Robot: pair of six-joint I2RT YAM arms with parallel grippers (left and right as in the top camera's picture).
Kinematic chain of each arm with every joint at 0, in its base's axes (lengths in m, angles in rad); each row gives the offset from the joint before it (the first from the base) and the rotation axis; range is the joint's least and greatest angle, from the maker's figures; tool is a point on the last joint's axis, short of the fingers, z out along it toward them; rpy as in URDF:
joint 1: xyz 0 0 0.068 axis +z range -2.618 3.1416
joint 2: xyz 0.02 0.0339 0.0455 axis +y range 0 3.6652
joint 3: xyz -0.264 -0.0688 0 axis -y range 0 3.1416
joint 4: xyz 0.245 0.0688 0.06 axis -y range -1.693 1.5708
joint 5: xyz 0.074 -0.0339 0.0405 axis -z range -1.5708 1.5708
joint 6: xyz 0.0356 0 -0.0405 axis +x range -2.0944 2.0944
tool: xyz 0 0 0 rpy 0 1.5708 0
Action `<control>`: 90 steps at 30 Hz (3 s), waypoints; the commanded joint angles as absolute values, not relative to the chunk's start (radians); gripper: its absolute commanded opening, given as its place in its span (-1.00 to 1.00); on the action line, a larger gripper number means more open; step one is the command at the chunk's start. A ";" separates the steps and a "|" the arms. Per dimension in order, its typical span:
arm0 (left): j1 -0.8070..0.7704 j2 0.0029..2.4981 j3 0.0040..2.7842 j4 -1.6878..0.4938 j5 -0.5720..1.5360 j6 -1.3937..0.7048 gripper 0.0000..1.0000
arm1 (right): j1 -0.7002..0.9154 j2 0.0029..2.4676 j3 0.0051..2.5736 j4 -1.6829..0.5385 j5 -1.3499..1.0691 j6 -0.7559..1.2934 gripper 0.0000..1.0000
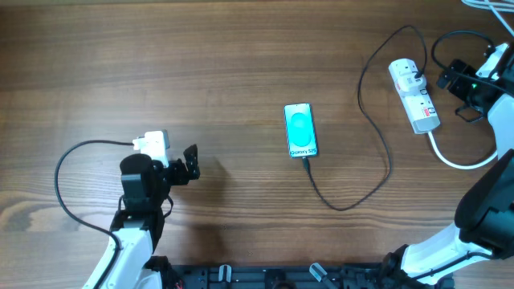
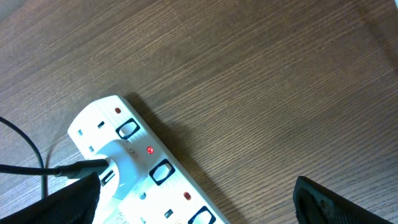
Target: Plug charger to phone and switch on socket
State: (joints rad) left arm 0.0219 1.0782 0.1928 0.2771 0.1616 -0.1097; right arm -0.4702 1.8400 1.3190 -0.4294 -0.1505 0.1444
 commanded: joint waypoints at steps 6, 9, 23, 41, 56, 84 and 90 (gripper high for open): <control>0.044 0.992 0.067 0.273 0.190 -0.121 1.00 | -0.469 1.858 1.327 -0.427 -0.165 0.131 0.99; 0.044 0.954 0.031 0.273 0.189 -0.139 1.00 | -0.469 1.858 1.327 -0.427 -0.165 0.131 0.99; 0.044 0.632 0.006 0.004 0.173 -0.142 1.00 | -0.469 1.858 1.327 -0.427 -0.165 0.131 0.99; 0.041 0.208 0.006 -0.066 0.162 -0.135 1.00 | -0.469 1.858 1.327 -0.427 -0.165 0.132 0.99; -0.022 0.003 0.006 -0.079 0.033 0.017 1.00 | -0.469 1.858 1.327 -0.427 -0.165 0.131 1.00; -0.001 0.005 0.006 -0.072 -0.027 0.153 1.00 | -0.469 1.858 1.327 -0.427 -0.165 0.131 0.99; -0.001 0.005 0.006 -0.072 -0.027 0.153 1.00 | -0.469 1.858 1.327 -0.427 -0.165 0.131 1.00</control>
State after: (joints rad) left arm -0.0063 0.0147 0.0097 -0.0719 -0.0109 0.1379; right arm -0.4702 1.8400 1.3190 -0.4294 -0.1535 0.1444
